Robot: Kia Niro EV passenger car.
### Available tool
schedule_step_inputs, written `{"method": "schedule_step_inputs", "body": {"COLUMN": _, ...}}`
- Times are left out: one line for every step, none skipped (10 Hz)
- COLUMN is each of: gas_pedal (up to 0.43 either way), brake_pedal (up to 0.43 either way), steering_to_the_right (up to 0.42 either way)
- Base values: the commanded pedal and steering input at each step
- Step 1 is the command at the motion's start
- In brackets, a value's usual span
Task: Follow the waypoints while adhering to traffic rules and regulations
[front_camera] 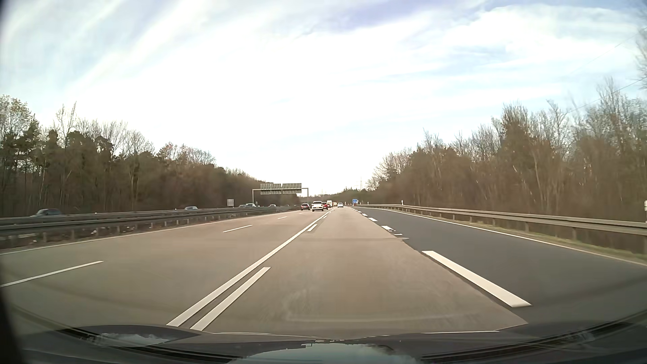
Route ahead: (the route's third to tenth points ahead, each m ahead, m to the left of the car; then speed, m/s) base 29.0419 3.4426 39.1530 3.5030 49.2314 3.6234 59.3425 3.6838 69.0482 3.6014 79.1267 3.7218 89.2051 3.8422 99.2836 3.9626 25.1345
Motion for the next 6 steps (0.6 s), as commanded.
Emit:
{"method": "schedule_step_inputs", "body": {"gas_pedal": 0.311, "brake_pedal": 0.0, "steering_to_the_right": -0.002}}
{"method": "schedule_step_inputs", "body": {"gas_pedal": 0.311, "brake_pedal": 0.0, "steering_to_the_right": -0.002}}
{"method": "schedule_step_inputs", "body": {"gas_pedal": 0.311, "brake_pedal": 0.0, "steering_to_the_right": -0.002}}
{"method": "schedule_step_inputs", "body": {"gas_pedal": 0.311, "brake_pedal": 0.0, "steering_to_the_right": -0.002}}
{"method": "schedule_step_inputs", "body": {"gas_pedal": 0.311, "brake_pedal": 0.0, "steering_to_the_right": -0.002}}
{"method": "schedule_step_inputs", "body": {"gas_pedal": 0.311, "brake_pedal": 0.0, "steering_to_the_right": -0.002}}
